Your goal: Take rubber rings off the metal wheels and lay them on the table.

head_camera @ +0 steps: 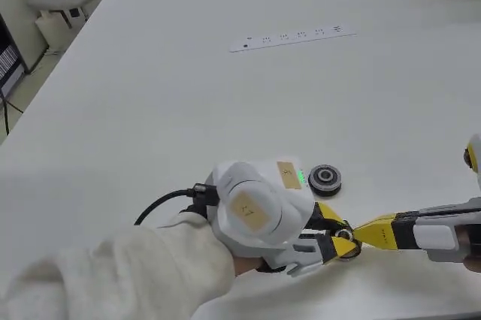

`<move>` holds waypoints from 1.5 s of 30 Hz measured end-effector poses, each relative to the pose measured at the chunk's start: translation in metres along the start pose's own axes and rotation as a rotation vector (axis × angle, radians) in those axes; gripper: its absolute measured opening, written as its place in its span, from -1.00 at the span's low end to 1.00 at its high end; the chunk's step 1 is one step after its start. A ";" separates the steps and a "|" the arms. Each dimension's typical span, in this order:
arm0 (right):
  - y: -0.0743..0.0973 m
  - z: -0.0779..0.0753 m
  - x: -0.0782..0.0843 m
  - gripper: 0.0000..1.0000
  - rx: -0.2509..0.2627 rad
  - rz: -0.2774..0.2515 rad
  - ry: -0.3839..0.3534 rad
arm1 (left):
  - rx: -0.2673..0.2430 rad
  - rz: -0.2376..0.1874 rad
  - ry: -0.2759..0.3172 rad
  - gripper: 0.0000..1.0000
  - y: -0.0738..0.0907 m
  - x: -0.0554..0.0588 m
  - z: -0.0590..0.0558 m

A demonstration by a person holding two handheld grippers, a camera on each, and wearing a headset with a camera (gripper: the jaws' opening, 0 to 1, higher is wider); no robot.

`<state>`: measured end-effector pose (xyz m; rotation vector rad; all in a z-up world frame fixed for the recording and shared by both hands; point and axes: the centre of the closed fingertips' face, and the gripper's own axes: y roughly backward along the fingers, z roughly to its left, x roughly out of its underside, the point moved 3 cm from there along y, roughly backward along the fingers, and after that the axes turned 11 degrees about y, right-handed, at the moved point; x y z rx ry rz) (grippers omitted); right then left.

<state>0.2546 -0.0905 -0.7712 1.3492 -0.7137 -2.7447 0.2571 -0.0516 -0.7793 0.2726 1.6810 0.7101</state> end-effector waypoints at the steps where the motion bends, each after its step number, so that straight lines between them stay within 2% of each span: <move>1: 0.000 0.000 0.000 -1.00 0.002 0.003 0.010 | 0.000 0.000 -0.001 -0.72 0.000 0.000 0.000; 8: 0.001 0.002 -0.001 -1.00 -0.006 -0.008 0.012 | 0.001 0.000 -0.006 -0.72 0.000 0.000 0.000; 15: 0.002 -0.003 0.000 -1.00 0.016 -0.006 0.018 | -0.015 0.005 -0.010 -0.71 0.000 0.000 -0.001; 21: 0.003 -0.007 0.000 -1.00 0.036 -0.005 0.019 | -0.029 0.043 -0.057 -0.72 0.004 0.000 0.001; 23: 0.003 -0.009 0.001 -1.00 0.042 -0.004 0.016 | -0.032 0.047 -0.056 -0.72 0.005 0.001 0.001; 35: 0.001 0.001 -0.004 -1.00 -0.013 -0.031 0.020 | -0.029 0.042 -0.048 -0.72 0.005 0.002 0.002; 39: 0.002 -0.001 -0.005 -1.00 0.000 -0.031 0.030 | -0.032 0.046 -0.048 -0.72 0.005 0.002 0.002; 41: 0.002 -0.001 -0.005 -1.00 0.007 -0.028 0.035 | -0.040 0.059 -0.039 -0.72 0.006 0.001 0.002; 45: 0.002 -0.001 -0.004 -1.00 0.010 -0.025 0.039 | -0.042 0.099 -0.063 -0.72 0.009 0.001 0.002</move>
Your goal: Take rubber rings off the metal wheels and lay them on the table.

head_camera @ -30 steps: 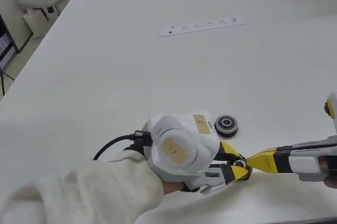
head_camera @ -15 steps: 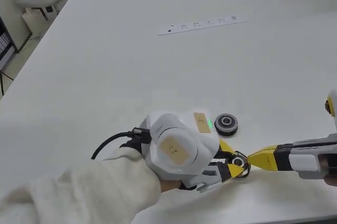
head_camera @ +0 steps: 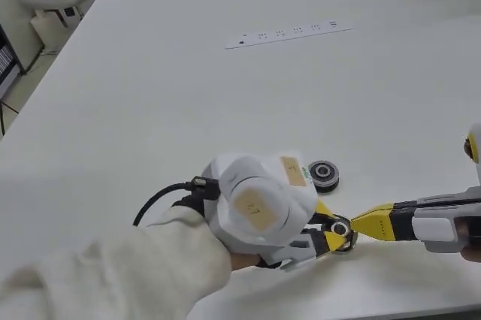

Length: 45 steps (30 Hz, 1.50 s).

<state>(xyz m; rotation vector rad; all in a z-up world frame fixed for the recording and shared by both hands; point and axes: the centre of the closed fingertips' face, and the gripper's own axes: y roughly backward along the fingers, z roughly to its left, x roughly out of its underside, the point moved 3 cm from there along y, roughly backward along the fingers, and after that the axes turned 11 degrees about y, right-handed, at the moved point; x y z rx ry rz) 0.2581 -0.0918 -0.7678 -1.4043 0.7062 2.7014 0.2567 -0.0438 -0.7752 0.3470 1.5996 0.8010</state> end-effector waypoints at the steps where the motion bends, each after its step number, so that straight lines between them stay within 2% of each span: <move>1: 0.000 0.000 0.000 -1.00 0.001 -0.001 0.000 | 0.004 0.011 -0.002 -0.70 0.001 0.001 0.000; 4: 0.001 -0.001 -0.001 -1.00 0.007 -0.003 -0.001 | -0.005 0.024 -0.001 -0.53 0.007 0.000 0.004; 7: 0.001 -0.001 -0.001 -1.00 0.010 0.004 0.015 | -0.012 0.011 0.015 -0.44 0.017 -0.005 0.009; 10: 0.000 0.002 -0.002 -1.00 0.008 0.031 0.071 | 0.017 0.006 0.024 -0.33 0.025 -0.007 0.008; 13: 0.001 0.005 -0.004 -1.00 0.017 0.050 0.131 | 0.012 0.018 0.019 -0.05 0.034 -0.009 0.008; 15: 0.002 0.008 -0.007 -1.00 0.017 0.057 0.162 | -0.002 0.012 0.022 0.03 0.042 -0.011 0.011; 17: 0.004 0.011 -0.014 -1.00 0.003 0.032 0.166 | -0.009 0.002 0.034 0.06 0.051 -0.014 0.013; 20: 0.007 0.008 -0.016 -1.00 0.034 0.047 0.208 | -0.041 -0.001 0.049 0.11 0.063 -0.016 0.019; 22: 0.009 0.010 -0.017 -1.00 0.034 0.050 0.218 | -0.066 0.003 0.064 0.15 0.072 -0.015 0.024; 25: 0.014 0.013 -0.023 -1.00 0.035 0.031 0.224 | -0.096 0.008 0.093 0.26 0.085 -0.013 0.029; 28: 0.020 0.014 -0.028 -1.00 0.056 0.027 0.248 | -0.127 -0.005 0.094 0.37 0.098 -0.010 0.031; 31: 0.026 0.018 -0.034 -1.00 0.064 0.013 0.254 | -0.141 -0.006 0.114 0.41 0.111 -0.006 0.031; 36: 0.031 0.032 -0.043 -1.00 0.063 0.014 0.314 | -0.175 0.006 0.112 0.44 0.124 0.007 0.032; 41: 0.034 0.041 -0.051 -1.00 0.063 0.022 0.368 | -0.200 -0.015 0.155 0.48 0.136 0.016 0.033; 45: 0.036 0.049 -0.056 -1.00 0.055 0.030 0.394 | -0.228 0.006 0.168 0.57 0.142 0.027 0.037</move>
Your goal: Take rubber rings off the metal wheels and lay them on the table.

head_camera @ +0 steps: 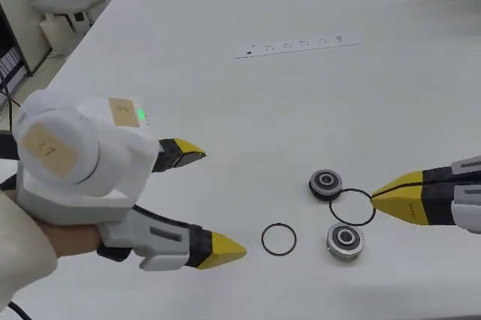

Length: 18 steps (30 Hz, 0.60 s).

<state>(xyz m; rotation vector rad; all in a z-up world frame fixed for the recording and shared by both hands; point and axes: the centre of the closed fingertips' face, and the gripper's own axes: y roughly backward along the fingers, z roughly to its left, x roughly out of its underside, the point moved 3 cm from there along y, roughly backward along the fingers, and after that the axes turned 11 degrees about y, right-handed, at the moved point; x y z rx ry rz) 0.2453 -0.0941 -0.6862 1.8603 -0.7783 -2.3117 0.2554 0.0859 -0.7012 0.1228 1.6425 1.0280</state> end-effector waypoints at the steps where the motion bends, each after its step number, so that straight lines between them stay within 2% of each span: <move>1: 0.001 0.001 -0.001 -1.00 0.001 0.004 0.007 | -0.006 0.007 0.003 0.57 0.002 0.003 0.002; 8: 0.007 0.005 -0.013 -1.00 0.005 0.004 0.042 | -0.048 0.026 0.033 0.67 0.013 0.020 0.011; 10: 0.008 0.006 -0.018 -1.00 0.007 0.003 0.050 | -0.065 0.043 0.045 0.71 0.018 0.029 0.014; 18: 0.009 0.013 -0.036 -1.00 0.009 -0.012 0.088 | -0.085 0.054 0.112 0.81 0.027 0.055 0.014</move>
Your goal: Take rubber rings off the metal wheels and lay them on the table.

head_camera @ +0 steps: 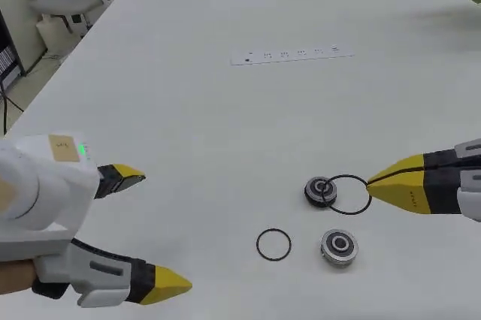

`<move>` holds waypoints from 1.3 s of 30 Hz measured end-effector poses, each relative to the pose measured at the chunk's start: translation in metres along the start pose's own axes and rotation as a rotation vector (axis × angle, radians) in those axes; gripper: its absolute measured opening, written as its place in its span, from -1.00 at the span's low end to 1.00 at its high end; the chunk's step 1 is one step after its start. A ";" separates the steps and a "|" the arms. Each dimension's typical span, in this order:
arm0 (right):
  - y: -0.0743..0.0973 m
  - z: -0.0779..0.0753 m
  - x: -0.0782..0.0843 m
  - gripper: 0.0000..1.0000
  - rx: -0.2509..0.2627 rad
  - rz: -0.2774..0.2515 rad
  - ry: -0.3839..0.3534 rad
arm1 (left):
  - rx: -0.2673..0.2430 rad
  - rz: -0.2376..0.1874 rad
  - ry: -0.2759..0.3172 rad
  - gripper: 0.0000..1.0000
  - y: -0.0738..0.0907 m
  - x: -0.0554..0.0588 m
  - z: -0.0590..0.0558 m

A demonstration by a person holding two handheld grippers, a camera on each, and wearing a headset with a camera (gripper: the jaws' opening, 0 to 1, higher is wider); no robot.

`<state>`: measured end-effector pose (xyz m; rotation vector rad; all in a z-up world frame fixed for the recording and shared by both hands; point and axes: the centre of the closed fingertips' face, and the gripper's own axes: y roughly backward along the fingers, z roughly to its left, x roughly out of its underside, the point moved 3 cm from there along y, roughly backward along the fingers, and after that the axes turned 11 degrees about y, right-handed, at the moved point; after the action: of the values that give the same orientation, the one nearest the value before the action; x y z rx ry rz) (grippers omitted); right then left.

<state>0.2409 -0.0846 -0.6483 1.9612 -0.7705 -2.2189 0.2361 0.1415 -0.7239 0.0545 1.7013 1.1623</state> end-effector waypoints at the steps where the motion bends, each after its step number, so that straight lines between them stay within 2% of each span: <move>1: -0.001 0.001 -0.003 -1.00 0.001 -0.003 0.006 | -0.009 0.003 0.011 0.81 0.001 0.004 0.001; 5: -0.003 0.001 -0.010 -1.00 0.005 -0.003 0.023 | -0.022 0.016 0.025 0.80 0.002 0.016 0.001; 9: -0.007 0.002 -0.016 -1.00 0.001 -0.007 0.033 | -0.017 0.012 0.049 0.80 0.002 0.022 -0.001; 14: -0.012 0.001 -0.020 -1.00 -0.004 0.002 0.044 | -0.025 -0.004 0.080 0.80 0.003 0.024 0.000; 20: -0.019 -0.002 -0.022 -1.00 -0.009 0.008 0.047 | -0.031 0.000 0.097 0.79 0.002 0.031 0.000; 28: -0.037 -0.004 -0.024 -1.00 -0.015 0.031 0.039 | -0.038 -0.003 0.123 0.79 0.002 0.033 0.000; 39: -0.063 0.000 -0.024 -1.00 -0.053 0.045 0.023 | -0.050 0.011 0.147 0.78 0.001 0.037 0.001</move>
<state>0.2618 -0.0202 -0.6524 1.9220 -0.7378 -2.1653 0.2190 0.1622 -0.7493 -0.0539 1.8013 1.2415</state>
